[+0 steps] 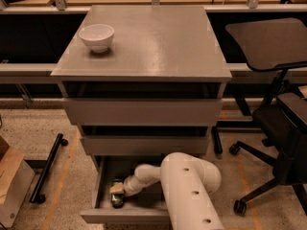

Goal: Pick green can from bottom drawer and place on counter

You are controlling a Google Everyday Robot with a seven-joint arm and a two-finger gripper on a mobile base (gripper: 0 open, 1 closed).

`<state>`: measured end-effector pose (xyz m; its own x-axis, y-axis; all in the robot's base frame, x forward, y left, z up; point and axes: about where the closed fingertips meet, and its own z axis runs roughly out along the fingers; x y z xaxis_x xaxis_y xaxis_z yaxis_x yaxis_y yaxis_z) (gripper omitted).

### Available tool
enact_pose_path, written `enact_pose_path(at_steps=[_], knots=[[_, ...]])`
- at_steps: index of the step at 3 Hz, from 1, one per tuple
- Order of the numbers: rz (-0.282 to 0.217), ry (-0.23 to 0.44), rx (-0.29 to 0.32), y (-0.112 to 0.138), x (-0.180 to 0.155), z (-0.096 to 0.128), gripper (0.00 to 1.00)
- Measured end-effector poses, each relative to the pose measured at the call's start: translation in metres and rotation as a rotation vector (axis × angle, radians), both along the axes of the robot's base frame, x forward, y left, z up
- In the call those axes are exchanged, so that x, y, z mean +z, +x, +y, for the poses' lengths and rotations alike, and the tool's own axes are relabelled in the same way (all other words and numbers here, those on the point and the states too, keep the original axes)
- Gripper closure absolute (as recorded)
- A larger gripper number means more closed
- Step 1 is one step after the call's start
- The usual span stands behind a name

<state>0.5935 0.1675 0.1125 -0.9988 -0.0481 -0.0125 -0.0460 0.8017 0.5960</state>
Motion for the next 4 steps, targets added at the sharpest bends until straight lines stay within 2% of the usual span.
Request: enact_pose_path(at_steps=[1,2,3,4], knots=[[-0.029,0.04,0.039,-0.007,0.051,-0.003,1.0],[-0.033,0.069,0.075,-0.022,0.095,-0.007,1.0],[-0.019,0.073,0.103,-0.042,0.134,-0.013,1.0],[0.007,0.145,0.13,-0.063,0.171,-0.019,1.0]])
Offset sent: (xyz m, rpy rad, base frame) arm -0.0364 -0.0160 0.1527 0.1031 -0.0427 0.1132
